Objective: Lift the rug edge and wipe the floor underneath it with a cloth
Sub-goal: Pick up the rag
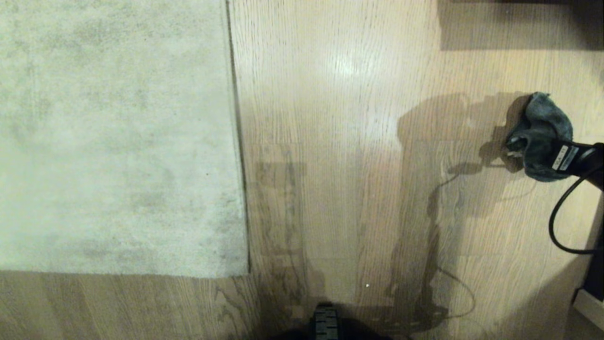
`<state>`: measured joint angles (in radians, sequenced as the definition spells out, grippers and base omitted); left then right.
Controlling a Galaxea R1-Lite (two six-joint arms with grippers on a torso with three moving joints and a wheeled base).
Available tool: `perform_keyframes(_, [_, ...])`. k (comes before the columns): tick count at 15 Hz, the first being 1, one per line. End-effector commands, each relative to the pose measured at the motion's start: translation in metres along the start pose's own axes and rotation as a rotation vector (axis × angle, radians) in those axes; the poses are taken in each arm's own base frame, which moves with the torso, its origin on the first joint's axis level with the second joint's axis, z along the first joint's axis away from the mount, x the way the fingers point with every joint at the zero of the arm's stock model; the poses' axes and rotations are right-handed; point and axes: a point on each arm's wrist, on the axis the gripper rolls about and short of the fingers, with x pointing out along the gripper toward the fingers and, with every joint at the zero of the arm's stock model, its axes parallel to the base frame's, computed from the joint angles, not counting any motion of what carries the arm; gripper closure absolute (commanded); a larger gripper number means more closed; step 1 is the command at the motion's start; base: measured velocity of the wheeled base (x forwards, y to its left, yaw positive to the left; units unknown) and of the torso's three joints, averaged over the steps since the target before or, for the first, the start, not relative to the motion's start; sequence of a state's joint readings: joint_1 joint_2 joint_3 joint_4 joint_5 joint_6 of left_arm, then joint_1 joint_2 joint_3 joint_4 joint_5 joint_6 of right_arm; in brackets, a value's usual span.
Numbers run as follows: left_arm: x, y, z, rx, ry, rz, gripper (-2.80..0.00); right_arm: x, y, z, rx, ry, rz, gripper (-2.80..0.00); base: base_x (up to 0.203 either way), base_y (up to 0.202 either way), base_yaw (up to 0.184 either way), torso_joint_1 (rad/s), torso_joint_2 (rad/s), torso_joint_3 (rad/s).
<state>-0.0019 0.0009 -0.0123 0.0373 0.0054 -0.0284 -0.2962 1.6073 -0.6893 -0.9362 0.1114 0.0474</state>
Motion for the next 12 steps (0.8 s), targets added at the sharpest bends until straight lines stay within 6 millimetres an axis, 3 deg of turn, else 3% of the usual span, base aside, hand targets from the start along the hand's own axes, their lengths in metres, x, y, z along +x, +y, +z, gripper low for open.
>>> perform_keyframes(1, [0.0, 0.0, 0.0, -0.001, 0.002, 0.001, 0.0, -0.024, 0.003, 0.015, -0.007, -0.06, 0.007, 0.0, 0.0, 0.0, 0.0, 0.0, 0.0, 0.0])
perform_keyframes(6, [0.0, 0.0, 0.0, -0.001, 0.0, 0.001, 0.0, -0.072, 0.012, 0.016, -0.015, -0.076, 0.145, 0.0, 0.0, 0.0, 0.0, 0.0, 0.0, 0.0])
perform_keyframes(12, [0.0, 0.0, 0.0, -0.001, 0.0, 0.001, 0.0, -0.138, 0.022, -0.014, -0.015, -0.037, 0.316, 0.0, 0.0, 0.0, 0.0, 0.0, 0.0, 0.0])
